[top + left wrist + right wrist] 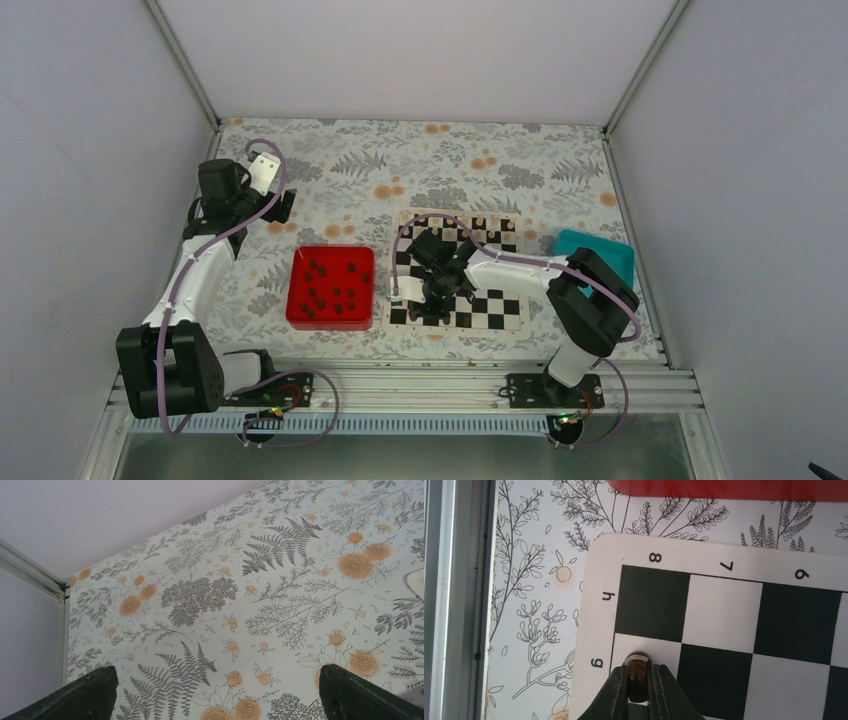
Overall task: Set up the chess pieces on the board
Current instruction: Place the chess piece on the chessboard, then pick up the chess piece from the storage box.
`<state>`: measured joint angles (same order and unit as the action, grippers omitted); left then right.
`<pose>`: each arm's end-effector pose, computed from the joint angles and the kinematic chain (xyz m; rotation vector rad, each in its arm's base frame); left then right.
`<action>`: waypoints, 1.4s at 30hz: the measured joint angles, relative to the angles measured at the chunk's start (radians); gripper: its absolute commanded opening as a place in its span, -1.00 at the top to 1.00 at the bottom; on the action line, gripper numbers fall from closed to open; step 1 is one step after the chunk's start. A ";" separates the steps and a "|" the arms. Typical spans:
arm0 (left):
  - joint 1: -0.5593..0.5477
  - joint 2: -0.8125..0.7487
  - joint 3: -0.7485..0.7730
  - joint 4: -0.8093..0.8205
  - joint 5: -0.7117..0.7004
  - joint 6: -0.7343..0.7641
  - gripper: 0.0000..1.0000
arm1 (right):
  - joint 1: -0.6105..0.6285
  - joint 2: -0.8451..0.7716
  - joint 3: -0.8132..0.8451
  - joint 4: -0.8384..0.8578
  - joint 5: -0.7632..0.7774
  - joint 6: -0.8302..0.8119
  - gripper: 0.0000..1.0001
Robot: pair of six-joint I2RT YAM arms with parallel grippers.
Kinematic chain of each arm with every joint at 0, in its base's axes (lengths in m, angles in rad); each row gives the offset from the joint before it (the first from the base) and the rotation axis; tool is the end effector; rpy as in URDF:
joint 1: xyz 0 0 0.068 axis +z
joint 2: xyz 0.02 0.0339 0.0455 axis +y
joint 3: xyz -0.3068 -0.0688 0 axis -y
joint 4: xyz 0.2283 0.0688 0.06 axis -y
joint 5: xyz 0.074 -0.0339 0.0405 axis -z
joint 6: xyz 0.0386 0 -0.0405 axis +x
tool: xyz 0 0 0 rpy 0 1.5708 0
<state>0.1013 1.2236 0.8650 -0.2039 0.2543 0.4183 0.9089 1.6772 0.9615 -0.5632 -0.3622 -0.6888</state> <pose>0.2444 0.0151 0.3187 0.4796 2.0583 0.0383 0.1711 0.2418 0.2086 -2.0880 1.9259 0.5626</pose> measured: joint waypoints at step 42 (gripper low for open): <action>0.000 0.000 -0.006 0.001 -0.004 0.000 -1.00 | 0.095 0.353 0.668 -0.043 0.106 0.097 0.39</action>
<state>0.1013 1.2236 0.8585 -0.2031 0.2504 0.4183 1.0035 2.0300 1.6299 -0.6060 -0.2558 -0.5915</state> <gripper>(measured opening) 0.999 0.306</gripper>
